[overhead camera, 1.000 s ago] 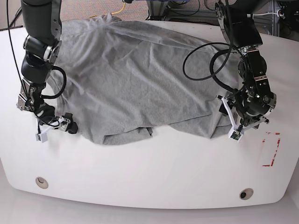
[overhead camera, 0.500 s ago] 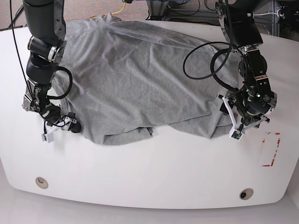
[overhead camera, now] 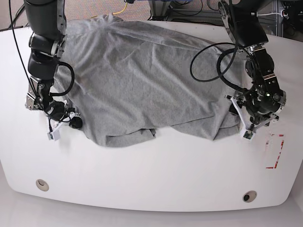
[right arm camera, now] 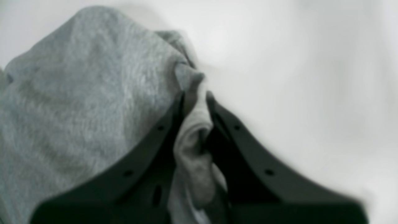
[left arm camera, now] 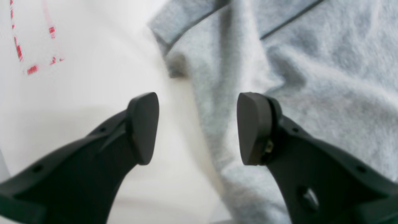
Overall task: Layout the t-shirt on the table in an organized manner, then fold the t-shirt properly
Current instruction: 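Grasp the hem edge with both grippers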
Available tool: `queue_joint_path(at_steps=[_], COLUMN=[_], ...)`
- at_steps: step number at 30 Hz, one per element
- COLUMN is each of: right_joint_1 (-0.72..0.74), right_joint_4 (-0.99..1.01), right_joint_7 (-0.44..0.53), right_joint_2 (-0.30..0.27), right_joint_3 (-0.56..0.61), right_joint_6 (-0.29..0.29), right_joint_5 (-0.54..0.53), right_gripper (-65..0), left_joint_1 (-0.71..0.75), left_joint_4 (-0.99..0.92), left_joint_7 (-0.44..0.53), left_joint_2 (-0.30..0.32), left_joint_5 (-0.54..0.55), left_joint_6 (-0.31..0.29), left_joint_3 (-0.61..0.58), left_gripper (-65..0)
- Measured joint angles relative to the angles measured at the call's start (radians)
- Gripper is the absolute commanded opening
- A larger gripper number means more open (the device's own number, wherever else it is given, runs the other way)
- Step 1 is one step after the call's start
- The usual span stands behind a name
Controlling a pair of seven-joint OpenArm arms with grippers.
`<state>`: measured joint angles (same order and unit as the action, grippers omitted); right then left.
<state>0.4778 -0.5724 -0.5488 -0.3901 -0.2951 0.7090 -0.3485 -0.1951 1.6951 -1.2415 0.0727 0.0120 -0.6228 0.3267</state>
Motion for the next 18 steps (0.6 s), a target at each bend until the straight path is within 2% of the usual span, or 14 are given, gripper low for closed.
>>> queue_joint_path(at_steps=[6, 10, 15, 18], right_joint_1=[-0.086, -0.108, -0.111, -0.117], right_joint_4=[-0.178, -0.216, -0.22, -0.221], right_joint_7=[-0.056, -0.066, -0.066, -0.065], right_joint_2=[0.006, 0.01, 0.012, 0.016], right_joint_3=[0.0, 0.0, -0.002, -0.003], right_joint_6=[0.003, -0.001, 0.0, -0.001], right_joint_5=[0.0, 0.003, 0.003, 0.003], right_gripper=[-65.0, -65.0, -65.0, -65.0], left_joint_1=[-0.036, -0.112, -0.196, -0.219], left_joint_4=[-0.072, -0.142, -0.269, -0.339], left_joint_7=[-0.006, -0.009, 0.01, 0.043], left_joint_2=[0.01, 0.001, 0.017, 0.019], left_joint_5=[-0.012, -0.003, 0.008, 0.011], left_joint_6=[0.0, 0.001, 0.001, 0.007], left_joint_3=[0.121, 0.268, 0.342, 0.345], left_gripper=[-27.2, -27.2, -27.2, -27.2])
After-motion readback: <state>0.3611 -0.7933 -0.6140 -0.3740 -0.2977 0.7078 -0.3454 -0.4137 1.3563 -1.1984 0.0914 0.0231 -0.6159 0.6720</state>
